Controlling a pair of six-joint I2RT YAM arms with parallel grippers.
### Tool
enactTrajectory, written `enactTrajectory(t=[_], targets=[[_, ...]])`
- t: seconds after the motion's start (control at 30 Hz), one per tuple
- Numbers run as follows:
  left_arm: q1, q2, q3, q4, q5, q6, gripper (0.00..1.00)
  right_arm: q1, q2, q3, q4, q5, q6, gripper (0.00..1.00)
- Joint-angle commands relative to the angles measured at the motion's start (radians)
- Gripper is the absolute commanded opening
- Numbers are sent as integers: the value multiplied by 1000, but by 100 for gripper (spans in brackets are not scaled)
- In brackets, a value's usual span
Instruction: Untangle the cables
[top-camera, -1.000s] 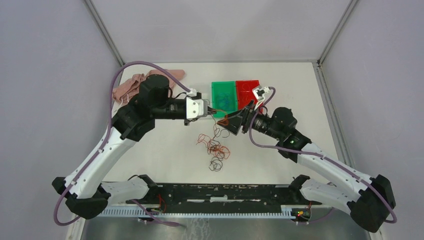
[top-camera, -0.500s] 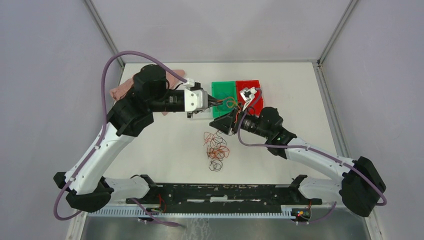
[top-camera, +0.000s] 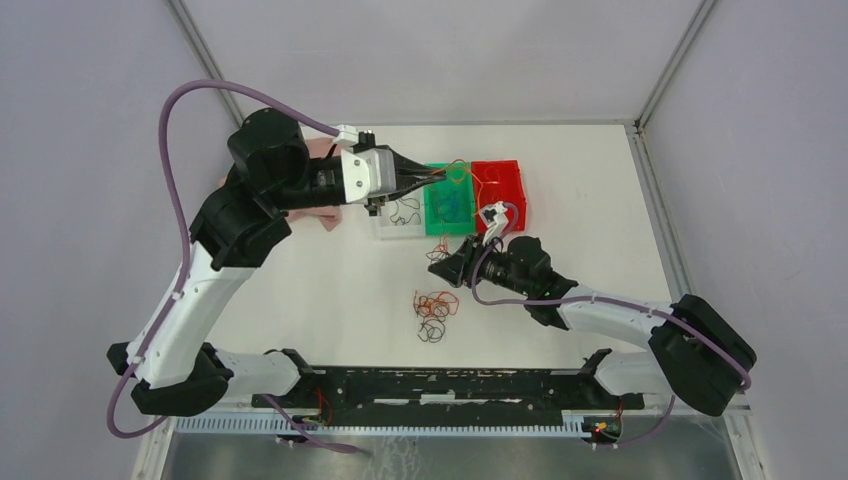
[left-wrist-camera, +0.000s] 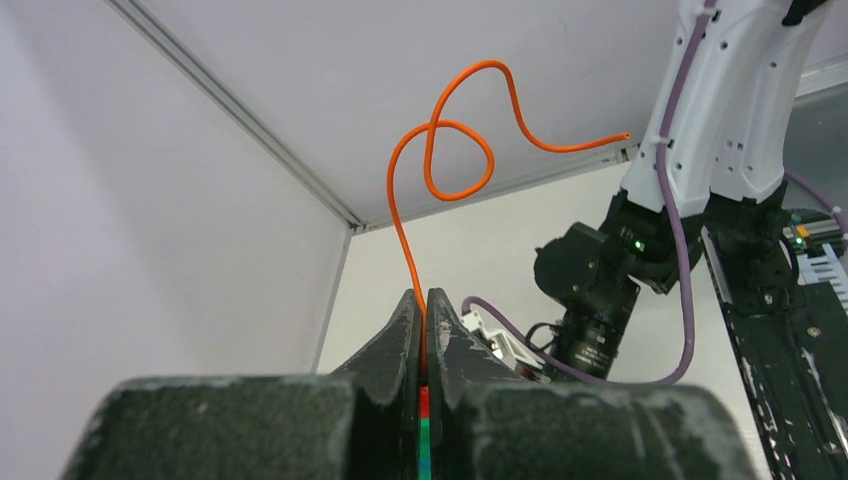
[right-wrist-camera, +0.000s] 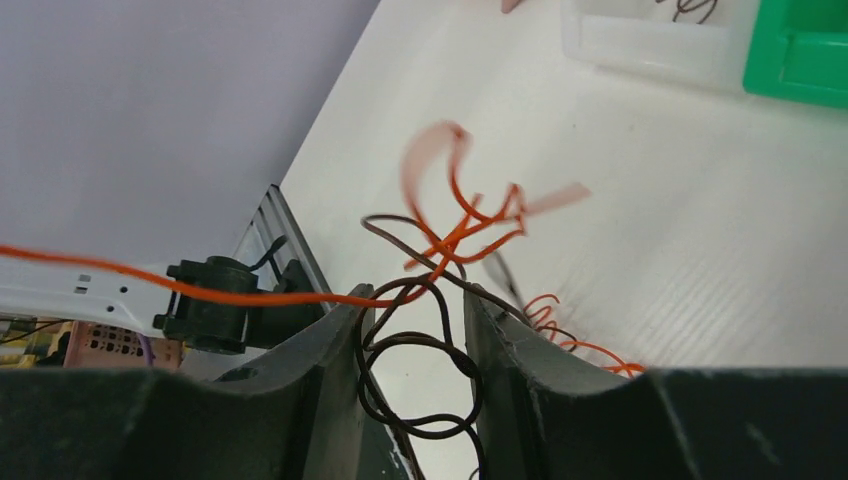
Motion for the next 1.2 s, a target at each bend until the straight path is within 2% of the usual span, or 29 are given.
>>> enactTrajectory(t=[0.0,0.4,0.6,0.73,1.17], targets=[[-7,12,86,74,6,-70,3,5,16,-28,77,41,-4,43],[-7,55,251,82,-11,-59,3,7,83,-113,94,109,-9,35],[-6,50,292,146,-63,6,3,7,118,-162,126,131,-5,33],[-6,36,273,270,-170,51,3,7,135,-188,140,142,-5,33],[-6,12,125,871,-615,251,3,7,192,-231,161,166,-4,33]])
